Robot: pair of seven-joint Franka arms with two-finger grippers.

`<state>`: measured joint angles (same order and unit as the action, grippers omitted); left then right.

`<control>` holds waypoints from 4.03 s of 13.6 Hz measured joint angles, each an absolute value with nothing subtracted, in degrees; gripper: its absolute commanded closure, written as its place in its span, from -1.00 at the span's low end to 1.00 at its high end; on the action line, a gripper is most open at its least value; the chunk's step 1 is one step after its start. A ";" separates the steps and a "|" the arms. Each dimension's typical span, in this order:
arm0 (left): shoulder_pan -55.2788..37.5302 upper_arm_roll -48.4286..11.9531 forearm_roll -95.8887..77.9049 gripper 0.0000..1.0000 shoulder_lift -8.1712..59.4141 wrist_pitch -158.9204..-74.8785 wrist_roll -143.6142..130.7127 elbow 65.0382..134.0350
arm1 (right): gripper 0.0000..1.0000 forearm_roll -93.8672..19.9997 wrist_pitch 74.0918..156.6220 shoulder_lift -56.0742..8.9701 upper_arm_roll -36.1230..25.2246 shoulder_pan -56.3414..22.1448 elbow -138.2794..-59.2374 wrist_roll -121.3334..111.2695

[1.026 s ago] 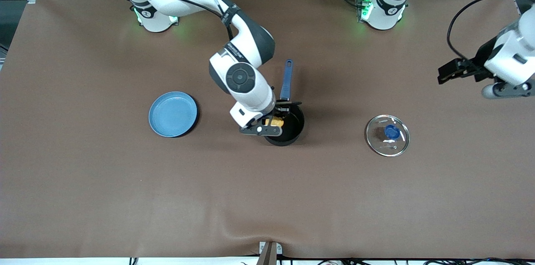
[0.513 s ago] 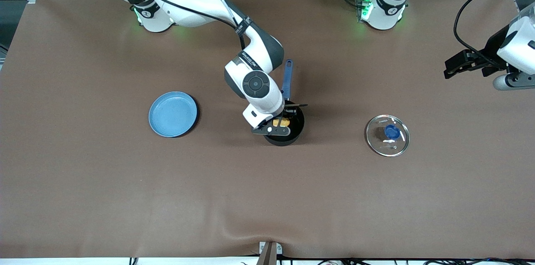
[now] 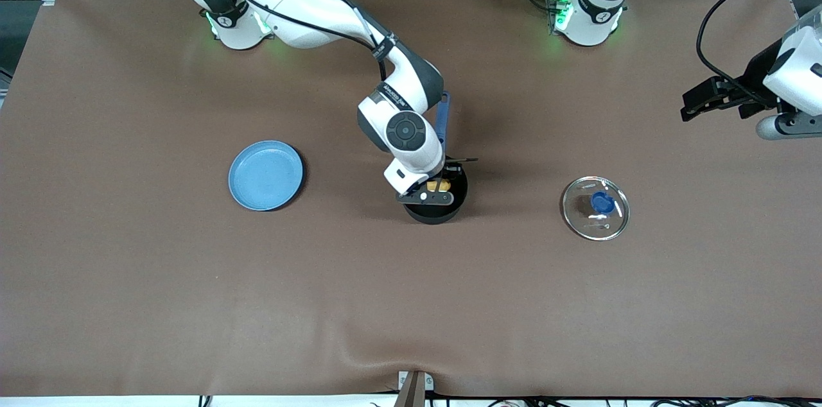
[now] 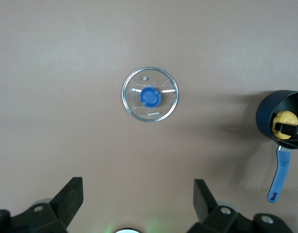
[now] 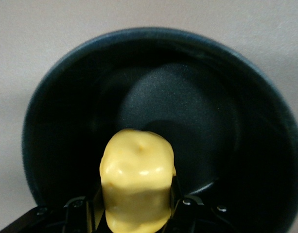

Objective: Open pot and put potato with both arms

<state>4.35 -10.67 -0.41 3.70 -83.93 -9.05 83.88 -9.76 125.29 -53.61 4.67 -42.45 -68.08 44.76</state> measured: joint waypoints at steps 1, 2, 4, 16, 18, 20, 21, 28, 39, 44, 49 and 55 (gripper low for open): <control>4.32 -10.73 -0.41 -1.00 3.72 -83.93 -9.05 83.88 | 0.89 -9.76 125.54 -53.86 4.64 -42.46 -68.08 44.76; 4.34 -10.72 -0.41 -1.00 3.76 -83.93 -9.05 83.88 | 0.55 -9.76 126.03 -54.07 4.61 -42.47 -68.07 44.76; 4.42 -10.62 -0.41 -1.00 3.86 -83.95 -9.05 83.88 | -0.01 -9.76 126.67 -54.39 4.61 -42.57 -68.07 44.76; -3.00 -2.52 -0.42 -1.00 3.86 -85.75 -7.83 83.88 | -1.00 -9.52 122.55 -53.56 3.70 -41.51 -63.98 44.87; -5.74 1.29 -0.43 -1.00 3.67 -86.27 -6.90 84.13 | -1.00 -9.53 116.81 -52.13 3.70 -40.35 -60.31 44.88; -6.04 1.71 -0.44 -1.00 2.49 -87.48 -6.61 85.62 | -1.00 -9.52 111.21 -49.83 3.70 -38.76 -56.82 44.90; -6.20 1.71 -0.44 -1.00 1.88 -87.70 -6.61 86.28 | -1.00 -9.41 108.91 -48.37 3.65 -37.92 -55.80 44.76; -7.95 1.84 -0.46 -1.00 1.16 -88.09 -6.59 87.21 | -1.00 -7.41 91.64 -36.99 4.04 -24.14 -54.51 43.05; -7.99 1.87 -0.46 -1.00 1.06 -88.23 -6.59 87.20 | -1.00 -0.82 80.83 -23.42 8.57 -4.61 -58.49 20.58; -7.97 1.92 -0.51 -1.00 1.06 -88.23 -6.59 87.22 | -1.00 2.11 82.33 -9.09 6.86 -3.78 -74.96 13.67; -7.96 1.95 -0.56 -1.00 1.06 -88.23 -6.60 87.23 | -1.00 2.11 82.85 0.59 6.00 -2.11 -85.03 8.57; -7.96 1.98 -0.57 -1.00 1.06 -88.24 -6.62 87.23 | -1.00 1.24 84.34 0.85 5.39 -0.10 -85.56 4.72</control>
